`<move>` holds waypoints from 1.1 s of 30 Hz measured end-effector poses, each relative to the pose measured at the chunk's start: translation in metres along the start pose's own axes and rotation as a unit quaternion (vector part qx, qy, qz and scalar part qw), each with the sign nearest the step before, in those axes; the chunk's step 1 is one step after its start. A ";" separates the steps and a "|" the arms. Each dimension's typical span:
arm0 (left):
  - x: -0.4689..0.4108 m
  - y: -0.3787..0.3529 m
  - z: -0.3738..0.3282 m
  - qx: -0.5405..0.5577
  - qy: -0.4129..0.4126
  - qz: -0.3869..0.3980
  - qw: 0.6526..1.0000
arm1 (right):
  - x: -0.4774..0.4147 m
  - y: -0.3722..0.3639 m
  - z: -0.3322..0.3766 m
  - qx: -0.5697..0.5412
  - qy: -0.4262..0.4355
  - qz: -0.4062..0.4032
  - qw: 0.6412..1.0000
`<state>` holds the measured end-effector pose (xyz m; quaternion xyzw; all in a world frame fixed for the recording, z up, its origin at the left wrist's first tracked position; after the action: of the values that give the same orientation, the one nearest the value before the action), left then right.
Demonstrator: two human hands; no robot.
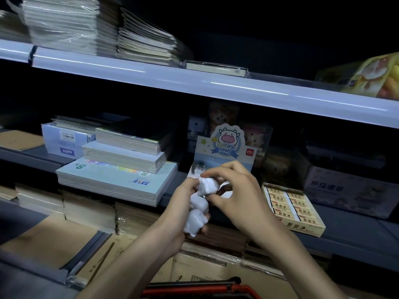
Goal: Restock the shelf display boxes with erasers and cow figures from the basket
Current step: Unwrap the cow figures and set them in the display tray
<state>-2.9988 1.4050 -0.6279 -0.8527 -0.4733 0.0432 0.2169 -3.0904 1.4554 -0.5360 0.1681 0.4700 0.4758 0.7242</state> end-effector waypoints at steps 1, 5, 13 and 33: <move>0.000 0.000 0.000 0.009 0.005 -0.001 1.000 | 0.000 -0.001 -0.001 -0.020 -0.011 0.003 1.000; -0.004 0.002 0.005 0.027 0.018 -0.027 0.999 | 0.003 -0.003 -0.004 -0.096 -0.060 0.026 0.993; -0.006 0.010 -0.002 -0.072 -0.023 -0.080 0.994 | 0.008 0.002 -0.040 -0.239 -0.181 0.007 0.954; -0.017 0.018 -0.001 -0.639 -0.152 -0.087 0.749 | -0.089 -0.048 -0.089 0.276 -0.078 0.072 0.955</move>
<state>-2.9935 1.3825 -0.6367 -0.7295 -0.4895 -0.1598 -0.4502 -3.1493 1.3389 -0.5675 0.4314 0.5118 0.3643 0.6475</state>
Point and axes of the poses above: each hand's wrist, its own x-axis away from the middle knuckle, its own y-axis out of the back of the hand, z = x × y, the point moved 10 cm from there along -x, towards the middle knuckle, and after that the axes turned 4 degrees about x, right-handed, at the moved point
